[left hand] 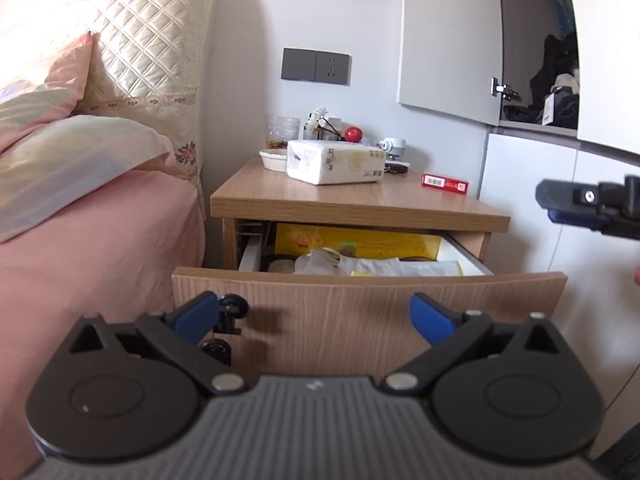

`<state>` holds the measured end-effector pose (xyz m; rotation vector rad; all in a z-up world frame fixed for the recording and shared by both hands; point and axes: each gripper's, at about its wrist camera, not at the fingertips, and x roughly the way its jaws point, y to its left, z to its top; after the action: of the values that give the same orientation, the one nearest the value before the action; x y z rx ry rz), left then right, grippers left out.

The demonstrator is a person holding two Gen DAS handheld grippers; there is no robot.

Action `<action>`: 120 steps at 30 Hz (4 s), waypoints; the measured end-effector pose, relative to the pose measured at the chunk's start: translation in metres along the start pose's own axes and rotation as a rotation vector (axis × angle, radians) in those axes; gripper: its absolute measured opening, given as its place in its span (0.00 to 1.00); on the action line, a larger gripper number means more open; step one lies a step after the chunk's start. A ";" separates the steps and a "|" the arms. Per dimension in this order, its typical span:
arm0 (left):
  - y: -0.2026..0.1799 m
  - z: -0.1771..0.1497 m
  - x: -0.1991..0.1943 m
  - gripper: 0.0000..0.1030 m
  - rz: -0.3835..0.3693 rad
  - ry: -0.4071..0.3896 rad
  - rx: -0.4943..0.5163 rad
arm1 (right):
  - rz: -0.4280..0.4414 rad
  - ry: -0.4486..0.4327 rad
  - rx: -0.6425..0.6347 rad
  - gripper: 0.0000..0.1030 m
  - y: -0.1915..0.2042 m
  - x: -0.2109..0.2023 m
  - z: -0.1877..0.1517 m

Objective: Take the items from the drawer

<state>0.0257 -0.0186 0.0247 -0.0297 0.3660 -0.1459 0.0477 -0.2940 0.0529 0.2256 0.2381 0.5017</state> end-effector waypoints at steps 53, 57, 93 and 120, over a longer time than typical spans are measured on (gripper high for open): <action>0.026 0.004 -0.019 1.00 -0.016 -0.046 -0.032 | 0.047 1.026 -0.261 0.76 -0.025 0.247 -0.010; 0.030 0.004 -0.018 1.00 -0.017 -0.039 -0.046 | 0.054 1.022 -0.263 0.79 -0.023 0.244 -0.009; 0.040 0.007 0.014 1.00 0.053 0.052 -0.043 | 0.004 0.300 -0.102 0.91 -0.033 0.048 0.026; 0.087 0.013 0.069 1.00 -0.050 0.126 -0.032 | -0.042 0.158 -0.108 0.91 -0.103 0.029 -0.043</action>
<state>0.1061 0.0568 0.0072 -0.0614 0.4931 -0.1915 0.1067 -0.3610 -0.0205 0.0756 0.3683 0.4901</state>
